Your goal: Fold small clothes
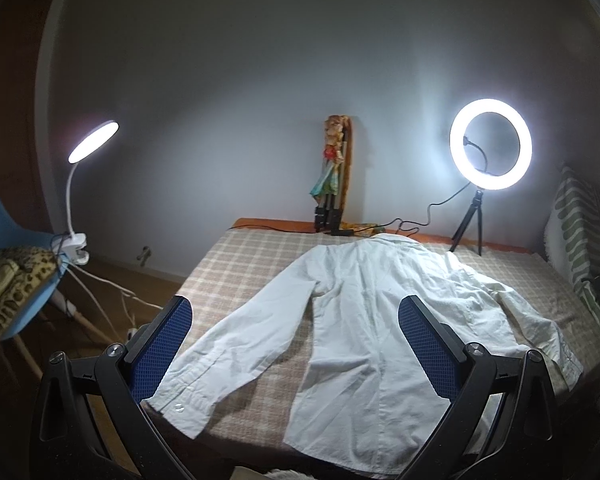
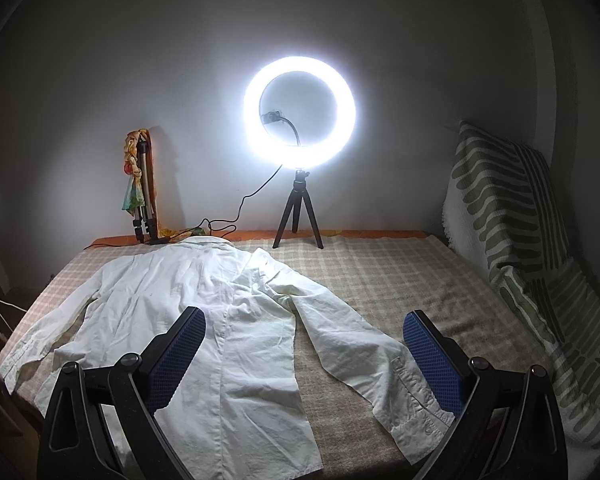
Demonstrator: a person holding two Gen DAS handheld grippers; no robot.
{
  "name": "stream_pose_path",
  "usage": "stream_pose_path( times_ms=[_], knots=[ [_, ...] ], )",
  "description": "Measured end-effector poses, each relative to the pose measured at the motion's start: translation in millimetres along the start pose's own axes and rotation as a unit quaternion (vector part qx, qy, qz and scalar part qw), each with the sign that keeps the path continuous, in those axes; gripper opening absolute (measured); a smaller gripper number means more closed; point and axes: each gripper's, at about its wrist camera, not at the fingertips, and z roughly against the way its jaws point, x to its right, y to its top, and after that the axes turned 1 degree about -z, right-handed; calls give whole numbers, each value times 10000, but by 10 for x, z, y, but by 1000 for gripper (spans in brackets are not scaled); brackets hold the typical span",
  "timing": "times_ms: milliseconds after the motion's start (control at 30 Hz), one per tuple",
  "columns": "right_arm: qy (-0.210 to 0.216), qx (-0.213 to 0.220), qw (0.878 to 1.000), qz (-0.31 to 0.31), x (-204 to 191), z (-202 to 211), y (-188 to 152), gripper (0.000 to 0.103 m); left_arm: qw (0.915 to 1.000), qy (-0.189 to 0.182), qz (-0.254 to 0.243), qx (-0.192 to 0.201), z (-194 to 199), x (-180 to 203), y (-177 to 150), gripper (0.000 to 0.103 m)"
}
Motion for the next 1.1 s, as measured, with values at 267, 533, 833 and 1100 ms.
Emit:
stream_pose_path(
  times_ms=[267, 533, 833, 1100],
  knots=[
    [394, 37, 9990, 182, -337, -178, 173, 101, 9995, 329, -25, -32, -25, -448, -130, 103],
    [1195, 6, 9921, 372, -959, -564, 423, 100, 9961, 327, 461, -675, -298, -993, -468, 96],
    [2268, -795, 9670, 843, -1931, -1144, 429, 88, 9818, 111, 874, -1685, -687, -1417, -1082, 83],
    [2917, -1580, 9396, 841, -2665, -1768, 387, 82, 9710, 184, 1553, -1808, -888, -1772, -1318, 80]
  ],
)
